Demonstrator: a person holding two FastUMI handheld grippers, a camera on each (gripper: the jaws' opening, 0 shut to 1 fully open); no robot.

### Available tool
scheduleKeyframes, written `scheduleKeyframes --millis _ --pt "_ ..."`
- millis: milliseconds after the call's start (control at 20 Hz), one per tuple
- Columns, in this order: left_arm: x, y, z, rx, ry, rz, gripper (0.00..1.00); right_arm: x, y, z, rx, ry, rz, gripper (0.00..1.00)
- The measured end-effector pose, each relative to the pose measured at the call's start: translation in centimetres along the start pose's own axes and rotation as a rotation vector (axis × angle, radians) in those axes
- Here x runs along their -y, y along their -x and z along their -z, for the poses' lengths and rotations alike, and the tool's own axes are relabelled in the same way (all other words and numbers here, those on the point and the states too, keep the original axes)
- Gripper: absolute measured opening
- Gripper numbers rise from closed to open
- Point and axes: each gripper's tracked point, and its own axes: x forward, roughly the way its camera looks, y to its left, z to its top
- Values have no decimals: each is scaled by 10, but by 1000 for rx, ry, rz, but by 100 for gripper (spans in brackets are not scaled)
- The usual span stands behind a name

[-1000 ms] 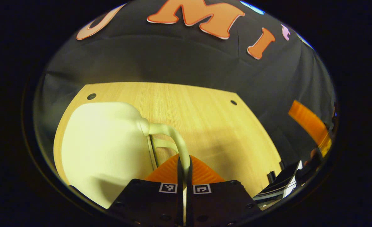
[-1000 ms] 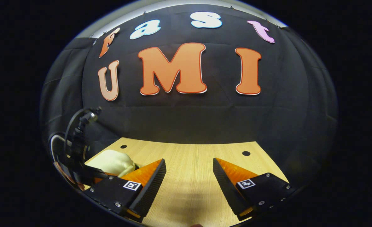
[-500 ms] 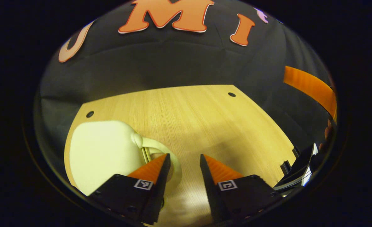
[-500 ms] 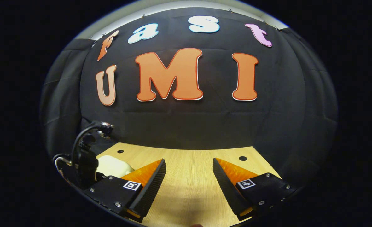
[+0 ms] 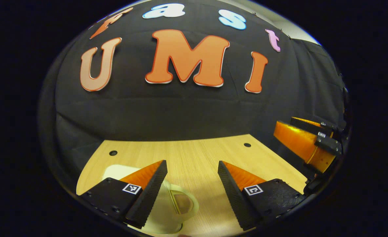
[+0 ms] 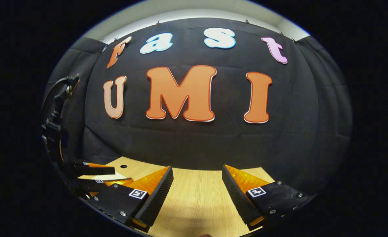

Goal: First open the suitcase, pack the skin care products into it, and then close the suitcase.

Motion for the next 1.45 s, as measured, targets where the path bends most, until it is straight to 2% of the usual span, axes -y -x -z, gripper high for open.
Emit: scheduleKeyframes --millis 150,200,250,350,500,650,700,800,950,1050,1100,1150,1250,1350,1450 --pt "-12 2 -19 77 -17 -66 98 -13 0 -15 32 -9 -28 95" --pt "-12 3 -25 108 -15 -74 98 -17 1 -20 46 -13 -42 100" --pt "-13 9 -35 149 -11 -82 98 -22 1 -25 60 -15 -57 95" --pt "-17 23 -59 241 -27 -102 98 -37 2 -33 97 -15 -109 95" --pt "-19 42 -84 344 -75 -141 98 -47 4 -34 105 -9 -140 95" --pt "-16 50 -82 346 -72 -163 100 -51 7 -42 139 16 -147 95" --pt "-16 48 -80 343 -60 -164 95 -52 8 -45 153 29 -147 95" --pt "-16 50 -78 340 -45 -163 98 -49 10 -47 171 49 -134 95" --pt "-18 48 -80 352 -60 -173 95 -45 15 -46 174 58 -119 95" --pt "-15 44 -80 358 -60 -160 98 -41 16 -45 172 56 -109 95" --pt "-14 44 -80 359 -54 -150 96 -38 16 -44 172 59 -101 89" --pt "-13 43 -80 356 -52 -137 96 -36 17 -44 170 61 -97 89" --pt "-13 39 -79 353 -59 -129 98 -32 18 -45 175 60 -85 90" --pt "-11 38 -79 354 -54 -116 95 -30 18 -43 174 60 -76 90" --pt "-8 37 -79 347 -38 -103 98 -28 20 -40 165 57 -70 95"
